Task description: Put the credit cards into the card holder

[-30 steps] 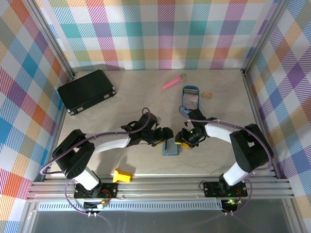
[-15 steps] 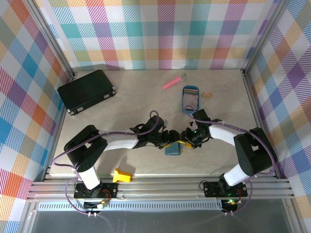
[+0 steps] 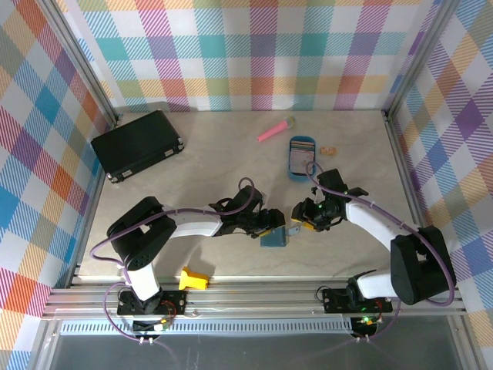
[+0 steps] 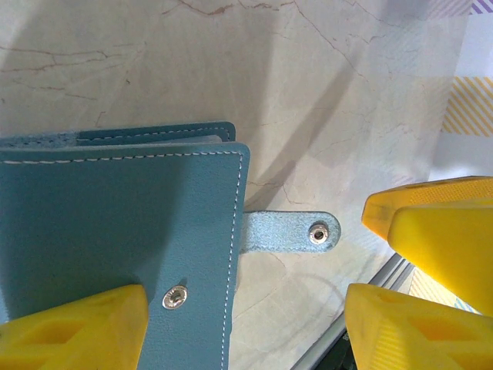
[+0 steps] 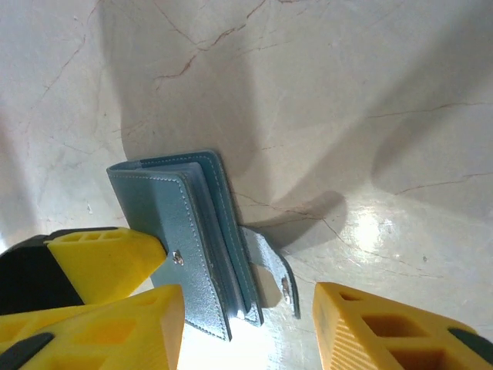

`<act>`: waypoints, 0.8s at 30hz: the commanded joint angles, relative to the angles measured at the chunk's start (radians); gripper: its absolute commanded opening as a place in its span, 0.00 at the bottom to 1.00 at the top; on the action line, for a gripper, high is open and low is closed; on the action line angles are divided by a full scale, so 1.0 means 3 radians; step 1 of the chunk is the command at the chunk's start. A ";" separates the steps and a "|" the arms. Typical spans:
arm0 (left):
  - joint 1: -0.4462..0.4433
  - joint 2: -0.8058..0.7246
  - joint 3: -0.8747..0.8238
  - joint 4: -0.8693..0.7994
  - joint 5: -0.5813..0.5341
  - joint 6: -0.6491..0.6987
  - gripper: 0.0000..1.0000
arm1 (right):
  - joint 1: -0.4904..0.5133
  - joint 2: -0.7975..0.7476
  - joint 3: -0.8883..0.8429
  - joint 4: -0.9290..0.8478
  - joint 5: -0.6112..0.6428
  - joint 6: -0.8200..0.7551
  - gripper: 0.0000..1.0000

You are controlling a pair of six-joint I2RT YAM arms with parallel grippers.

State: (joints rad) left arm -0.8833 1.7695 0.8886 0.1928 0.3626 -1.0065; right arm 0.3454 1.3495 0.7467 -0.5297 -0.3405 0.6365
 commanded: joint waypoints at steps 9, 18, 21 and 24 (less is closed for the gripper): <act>-0.0055 0.0091 -0.0155 0.0062 -0.0049 0.0021 0.68 | -0.0021 -0.0029 0.0074 -0.0298 -0.0034 -0.0617 0.42; -0.0047 -0.0168 -0.0183 0.0082 -0.0152 0.0139 0.67 | -0.0015 0.0017 0.0078 -0.0268 -0.0075 -0.0727 0.41; -0.0029 -0.0249 -0.0262 0.0055 -0.0228 0.0135 0.63 | -0.0018 0.0002 0.0074 -0.0273 -0.0061 -0.0709 0.40; -0.0009 -0.0323 -0.0316 0.0026 -0.0290 0.0148 0.57 | -0.0018 -0.0009 0.0065 -0.0254 -0.0059 -0.0690 0.40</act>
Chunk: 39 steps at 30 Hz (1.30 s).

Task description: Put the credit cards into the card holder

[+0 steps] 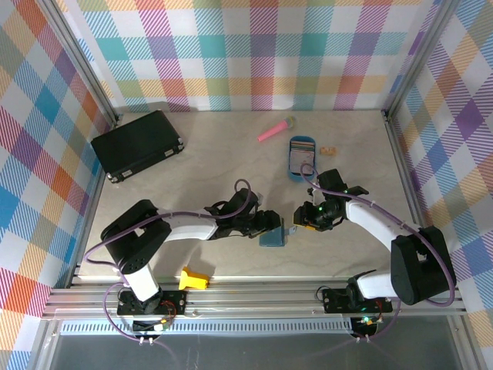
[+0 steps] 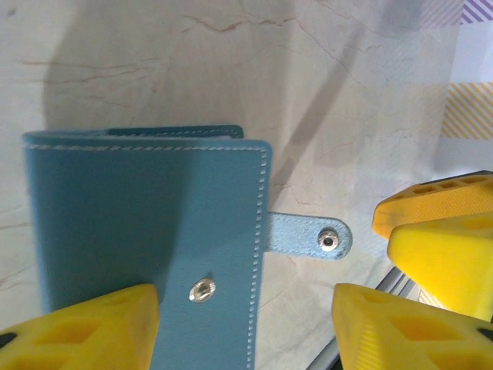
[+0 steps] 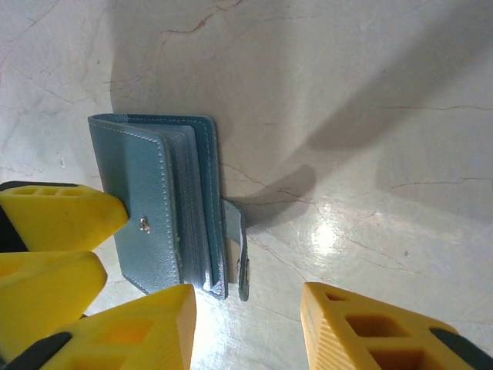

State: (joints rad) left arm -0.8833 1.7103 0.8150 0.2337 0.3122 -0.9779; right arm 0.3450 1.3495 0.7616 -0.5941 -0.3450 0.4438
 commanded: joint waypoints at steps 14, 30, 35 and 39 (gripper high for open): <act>0.0025 -0.0136 -0.0027 -0.0569 -0.0328 0.0113 0.15 | -0.0015 -0.0024 0.0024 -0.0060 -0.0045 -0.0007 0.38; 0.0022 0.0113 0.0068 -0.0667 -0.0313 0.0200 0.05 | -0.0011 -0.0009 0.0028 -0.0080 -0.0113 -0.0168 0.36; 0.0025 0.0146 0.0077 -0.0715 -0.0315 0.0205 0.05 | 0.0029 0.0071 0.0036 -0.0069 -0.0136 -0.0237 0.32; 0.0025 0.0158 0.0084 -0.0746 -0.0315 0.0197 0.05 | 0.0074 0.0134 0.0058 -0.0034 -0.0118 -0.0239 0.27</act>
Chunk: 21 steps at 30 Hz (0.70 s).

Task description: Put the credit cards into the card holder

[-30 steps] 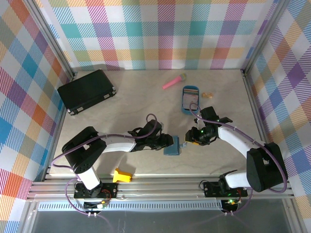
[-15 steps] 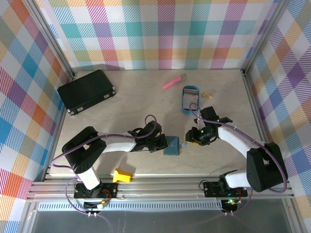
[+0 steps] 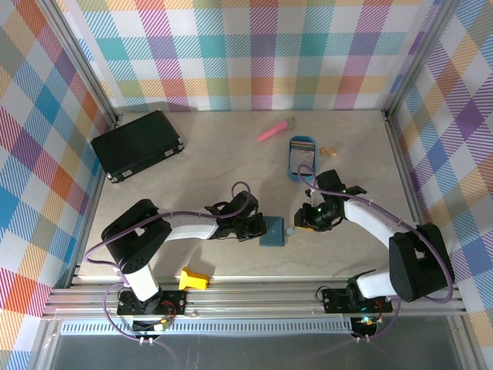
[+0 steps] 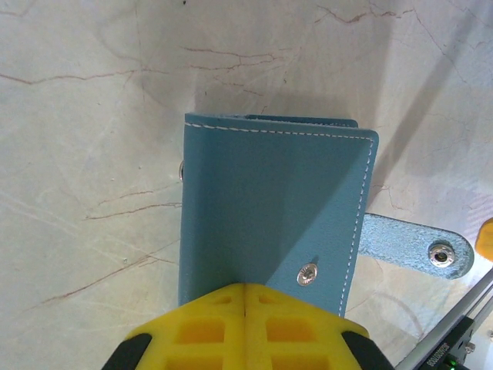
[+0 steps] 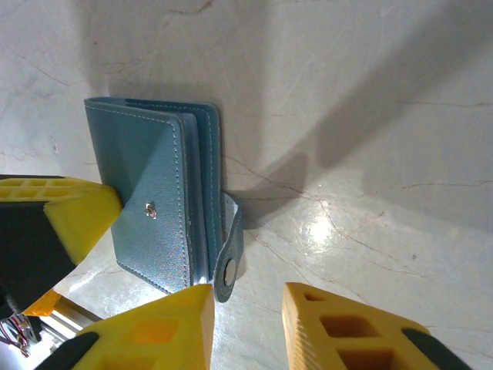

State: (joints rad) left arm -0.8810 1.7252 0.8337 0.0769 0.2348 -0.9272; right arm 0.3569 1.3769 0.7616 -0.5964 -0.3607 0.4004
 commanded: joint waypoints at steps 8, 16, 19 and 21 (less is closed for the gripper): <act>0.0017 0.0109 0.0018 -0.0228 -0.0051 0.0023 0.06 | 0.0068 0.0066 0.0074 0.0023 -0.0178 -0.0137 0.26; 0.0017 0.0129 0.0005 -0.0191 -0.0031 0.0010 0.06 | 0.0078 0.0102 0.0079 0.0095 -0.0258 -0.0108 0.26; 0.0017 0.0132 0.0006 -0.0183 -0.0021 0.0010 0.06 | 0.0080 0.0149 0.0081 0.0112 -0.0298 -0.0088 0.23; 0.0013 0.0132 0.0005 -0.0181 -0.0021 0.0006 0.07 | 0.0079 0.0163 0.0080 0.0119 -0.0304 -0.0080 0.19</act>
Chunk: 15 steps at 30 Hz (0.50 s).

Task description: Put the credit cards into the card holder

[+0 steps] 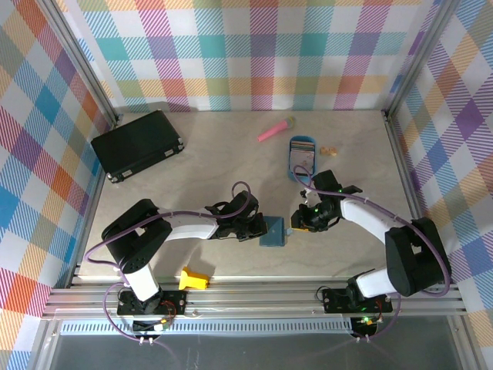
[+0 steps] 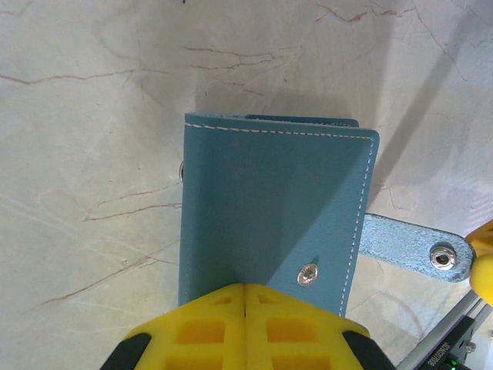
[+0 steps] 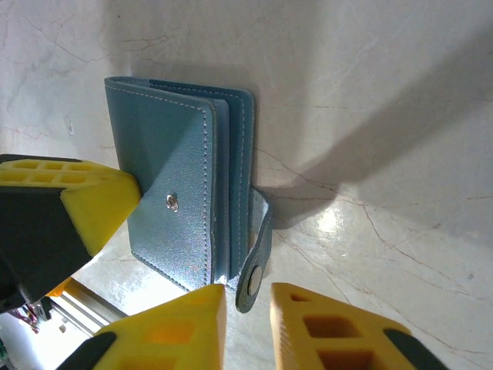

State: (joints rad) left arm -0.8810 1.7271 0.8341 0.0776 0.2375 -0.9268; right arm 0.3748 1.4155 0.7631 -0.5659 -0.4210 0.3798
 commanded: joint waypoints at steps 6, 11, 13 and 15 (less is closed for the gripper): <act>0.0016 0.0130 -0.0006 -0.0166 -0.0020 0.0001 0.07 | 0.0019 0.0052 0.0070 0.0030 -0.0122 -0.0019 0.12; 0.0017 0.0143 -0.0003 -0.0154 -0.0009 0.0000 0.07 | 0.0024 0.0050 0.0064 0.0033 -0.0162 -0.0031 0.07; 0.0014 0.0144 0.0004 -0.0150 0.0000 0.0001 0.07 | 0.0022 0.0052 0.0069 0.0025 -0.0171 -0.0042 0.06; 0.0017 0.0145 0.0007 -0.0151 0.0011 0.0005 0.07 | 0.0024 0.0067 0.0065 0.0018 -0.0180 -0.0057 0.03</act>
State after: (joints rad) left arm -0.8803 1.7317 0.8349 0.0811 0.2436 -0.9272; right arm 0.3748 1.4246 0.7631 -0.5610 -0.4438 0.3794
